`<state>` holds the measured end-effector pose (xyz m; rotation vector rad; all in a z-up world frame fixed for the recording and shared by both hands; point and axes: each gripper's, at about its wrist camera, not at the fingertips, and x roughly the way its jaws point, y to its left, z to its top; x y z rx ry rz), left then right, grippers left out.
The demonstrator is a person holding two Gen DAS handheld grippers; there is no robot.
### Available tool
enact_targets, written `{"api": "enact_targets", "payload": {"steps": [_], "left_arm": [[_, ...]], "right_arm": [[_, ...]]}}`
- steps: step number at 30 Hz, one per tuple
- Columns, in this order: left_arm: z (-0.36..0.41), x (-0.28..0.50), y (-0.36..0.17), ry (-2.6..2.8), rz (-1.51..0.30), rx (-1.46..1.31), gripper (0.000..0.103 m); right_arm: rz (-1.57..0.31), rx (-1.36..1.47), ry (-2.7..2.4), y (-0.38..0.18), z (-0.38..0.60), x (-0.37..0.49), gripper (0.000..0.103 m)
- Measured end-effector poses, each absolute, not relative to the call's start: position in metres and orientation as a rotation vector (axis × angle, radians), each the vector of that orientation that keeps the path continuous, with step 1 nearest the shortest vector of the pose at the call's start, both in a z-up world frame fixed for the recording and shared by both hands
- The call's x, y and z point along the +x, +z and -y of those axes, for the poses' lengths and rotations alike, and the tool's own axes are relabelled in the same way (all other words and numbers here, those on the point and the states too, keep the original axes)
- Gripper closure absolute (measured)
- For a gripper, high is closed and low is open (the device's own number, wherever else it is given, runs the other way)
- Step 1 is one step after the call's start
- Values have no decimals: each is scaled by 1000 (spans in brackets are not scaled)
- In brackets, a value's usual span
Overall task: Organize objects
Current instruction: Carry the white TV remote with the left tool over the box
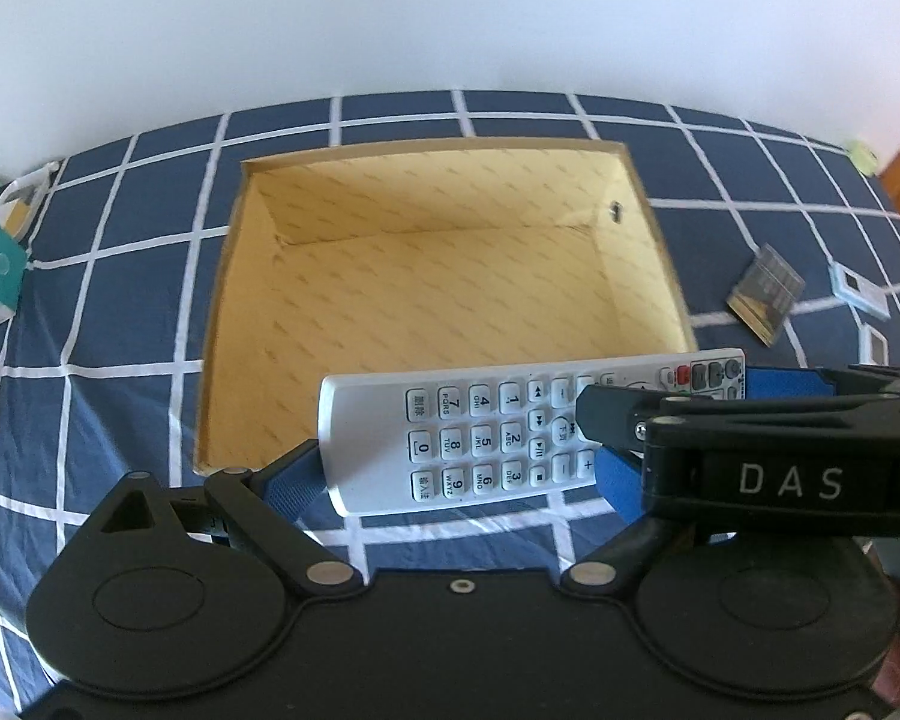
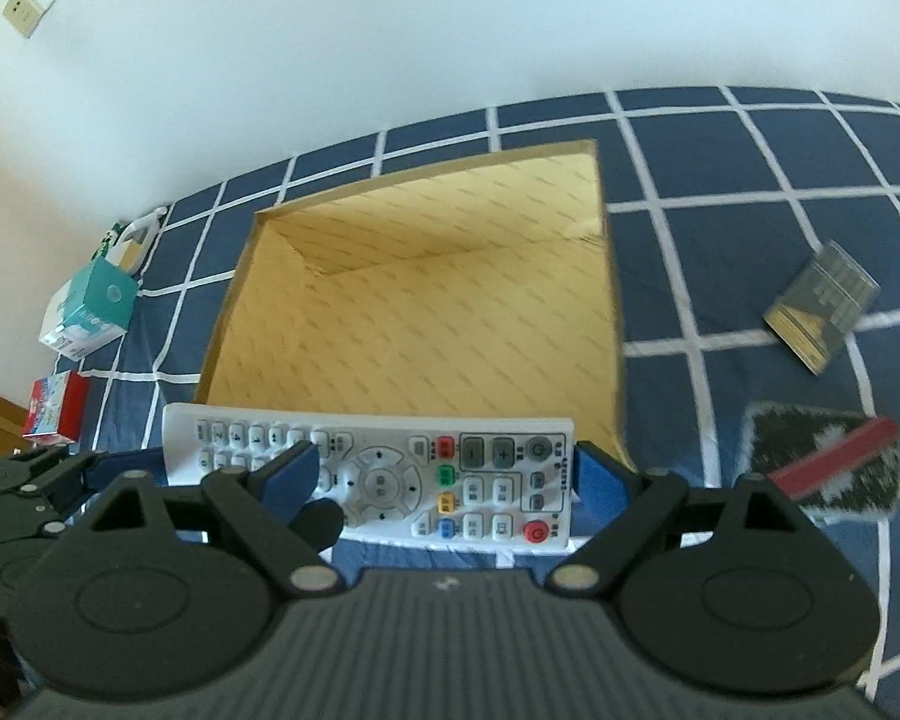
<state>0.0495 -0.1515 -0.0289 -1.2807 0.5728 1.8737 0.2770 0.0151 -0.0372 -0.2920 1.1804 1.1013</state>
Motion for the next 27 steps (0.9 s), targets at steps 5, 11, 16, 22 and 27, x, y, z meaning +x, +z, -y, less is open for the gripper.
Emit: {"api": "enact_targets", "payload": {"steps": [5, 11, 16, 22, 27], "left_arm": [[151, 26, -36, 1944, -522, -1339, 8], [141, -4, -49, 1962, -497, -1383, 8], [133, -30, -68, 1972, -474, -1432, 8], [121, -63, -92, 1982, -447, -1489, 8], [110, -89, -113, 1973, -436, -1513, 8]], "right_arm": [[-1185, -301, 1113, -43, -44, 280, 13], [-1203, -302, 1094, -55, -77, 293, 13], [-1223, -309, 1072, -71, -104, 307, 13], [-1257, -310, 1037, -96, -135, 324, 13], [-1276, -311, 1008, -116, -160, 340, 13]]}}
